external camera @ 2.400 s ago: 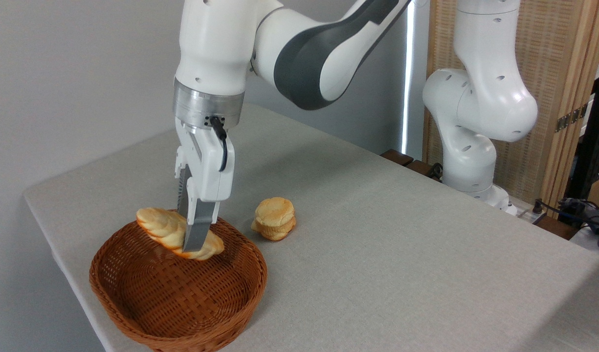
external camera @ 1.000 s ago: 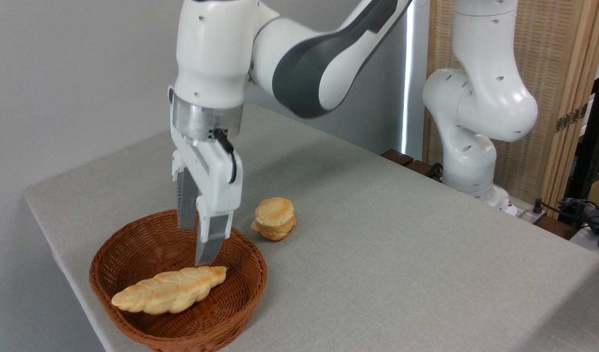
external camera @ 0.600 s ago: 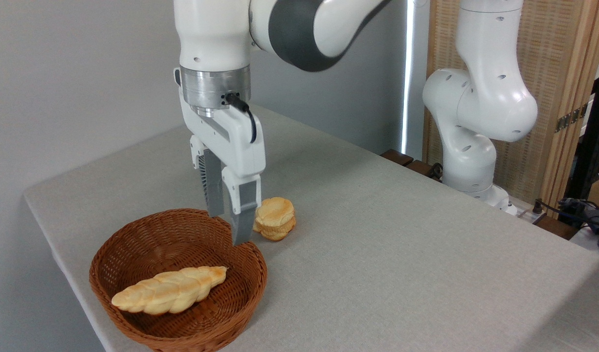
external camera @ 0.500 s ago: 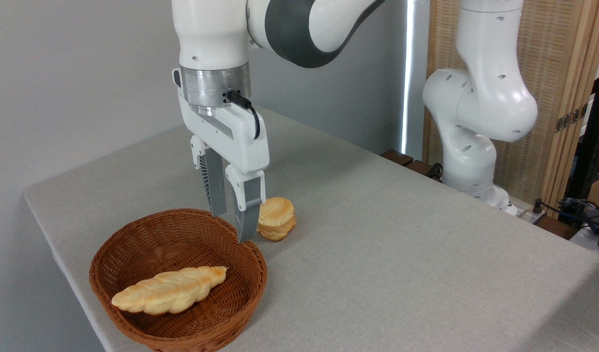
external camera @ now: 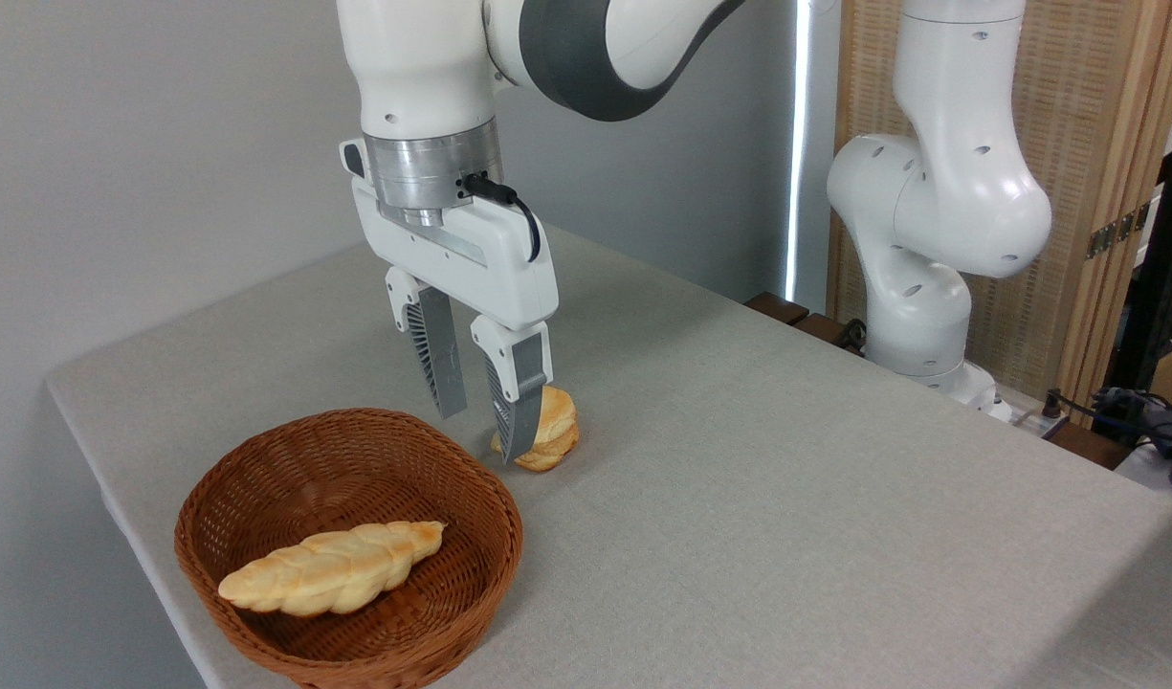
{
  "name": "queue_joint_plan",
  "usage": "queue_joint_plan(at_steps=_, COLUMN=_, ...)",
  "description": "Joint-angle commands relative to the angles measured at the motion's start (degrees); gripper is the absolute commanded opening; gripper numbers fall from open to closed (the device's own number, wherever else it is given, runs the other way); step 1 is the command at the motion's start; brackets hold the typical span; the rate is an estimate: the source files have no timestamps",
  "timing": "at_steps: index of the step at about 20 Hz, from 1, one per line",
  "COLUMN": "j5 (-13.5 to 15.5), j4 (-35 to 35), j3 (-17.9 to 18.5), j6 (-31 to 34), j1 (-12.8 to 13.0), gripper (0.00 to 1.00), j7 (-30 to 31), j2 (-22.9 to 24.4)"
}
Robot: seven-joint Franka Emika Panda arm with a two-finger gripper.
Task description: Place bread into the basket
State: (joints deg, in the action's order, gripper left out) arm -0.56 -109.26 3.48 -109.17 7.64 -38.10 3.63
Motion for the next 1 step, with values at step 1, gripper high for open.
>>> queue_joint_plan(at_steps=1, j5=-0.4, j4=0.5, j3=0.1, j6=1.7, j1=0.2, gripper=1.0, j7=1.0, j2=0.4)
